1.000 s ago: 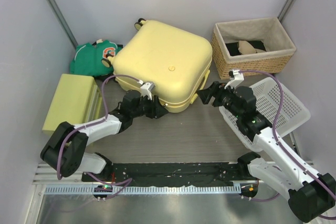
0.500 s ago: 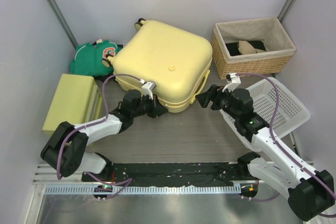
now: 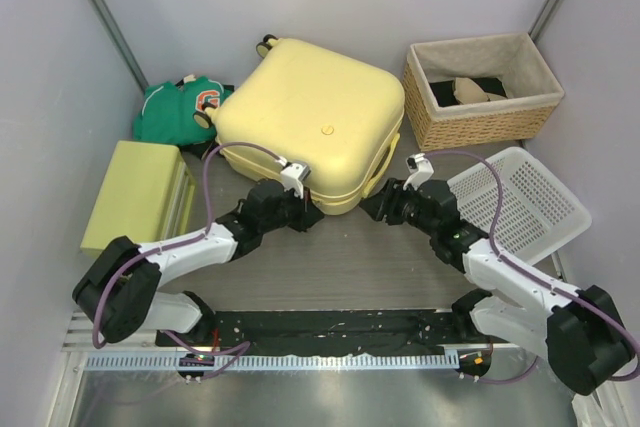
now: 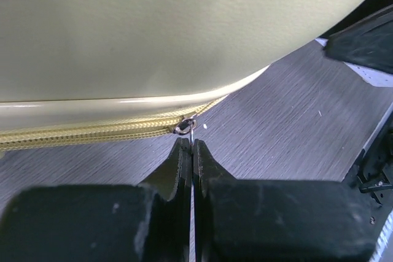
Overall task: Open, take out, and arrange the luggage
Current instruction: Unzip the luggage at the center of the board.
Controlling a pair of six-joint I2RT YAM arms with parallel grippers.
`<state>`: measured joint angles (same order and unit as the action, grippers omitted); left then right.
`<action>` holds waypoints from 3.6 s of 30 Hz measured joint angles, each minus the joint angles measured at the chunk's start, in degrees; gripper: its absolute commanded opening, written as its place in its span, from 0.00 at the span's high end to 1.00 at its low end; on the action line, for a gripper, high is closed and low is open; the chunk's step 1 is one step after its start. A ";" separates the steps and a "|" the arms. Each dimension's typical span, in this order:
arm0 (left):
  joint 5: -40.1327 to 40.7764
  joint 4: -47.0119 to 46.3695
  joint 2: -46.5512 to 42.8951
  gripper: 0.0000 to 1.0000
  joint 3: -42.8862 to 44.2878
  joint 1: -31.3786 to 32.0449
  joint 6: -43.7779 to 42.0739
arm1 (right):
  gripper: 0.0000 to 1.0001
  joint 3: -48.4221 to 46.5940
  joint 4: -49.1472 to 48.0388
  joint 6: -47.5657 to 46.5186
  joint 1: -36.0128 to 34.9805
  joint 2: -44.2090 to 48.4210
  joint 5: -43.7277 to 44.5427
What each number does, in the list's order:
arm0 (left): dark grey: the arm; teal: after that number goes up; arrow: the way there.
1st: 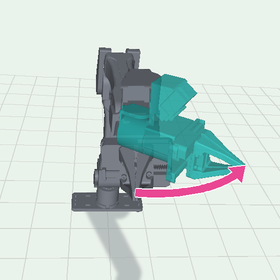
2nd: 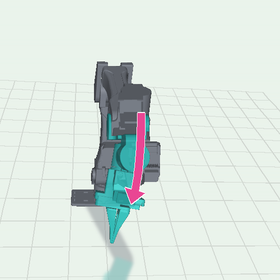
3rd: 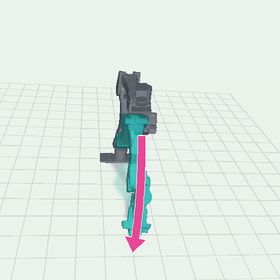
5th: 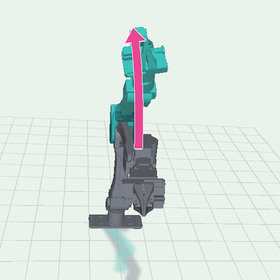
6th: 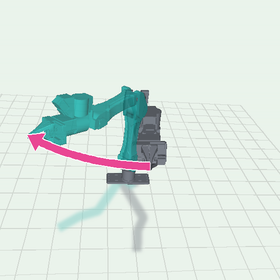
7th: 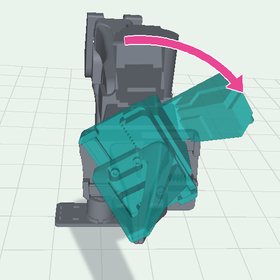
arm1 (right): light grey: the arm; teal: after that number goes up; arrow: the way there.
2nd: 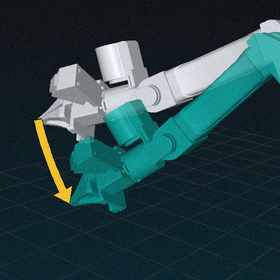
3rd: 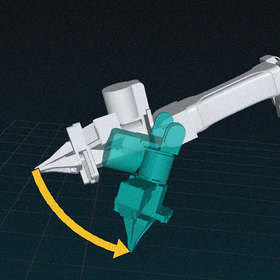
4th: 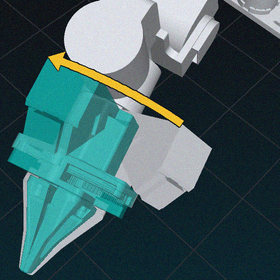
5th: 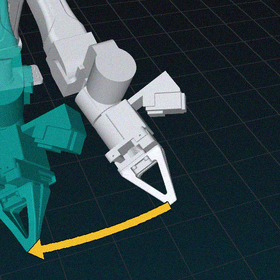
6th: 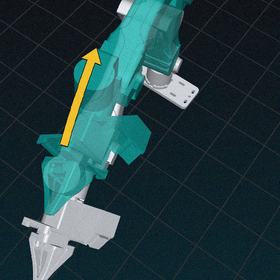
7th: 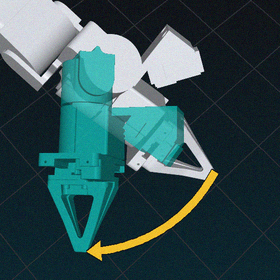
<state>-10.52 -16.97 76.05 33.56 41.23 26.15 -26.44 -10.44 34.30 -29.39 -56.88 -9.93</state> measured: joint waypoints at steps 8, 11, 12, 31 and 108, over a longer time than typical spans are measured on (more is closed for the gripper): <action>4.50 1.81 0.17 1.00 1.29 2.78 -1.01 | 0.51 1.57 -8.48 -0.07 -0.39 -6.86 2.64; 5.27 2.27 0.46 1.00 1.88 3.41 -1.09 | 0.53 1.57 -11.74 -0.11 -0.44 -9.73 3.04; 5.55 2.40 0.66 1.00 2.14 3.69 -1.11 | 0.53 1.57 -12.74 -0.11 -0.46 -10.80 3.08; 10.29 2.12 11.28 1.00 11.67 10.05 -0.72 | 0.56 0.94 -18.18 -0.15 -2.10 -16.04 5.90; -1.62 46.34 -10.62 0.00 24.68 -32.52 -5.22 | 0.99 -15.47 6.56 -13.42 -20.85 -20.28 34.42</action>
<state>-12.14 29.36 65.43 58.24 8.71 20.93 -41.91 -3.88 20.88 -50.24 -77.17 24.49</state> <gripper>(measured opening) 0.996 0.077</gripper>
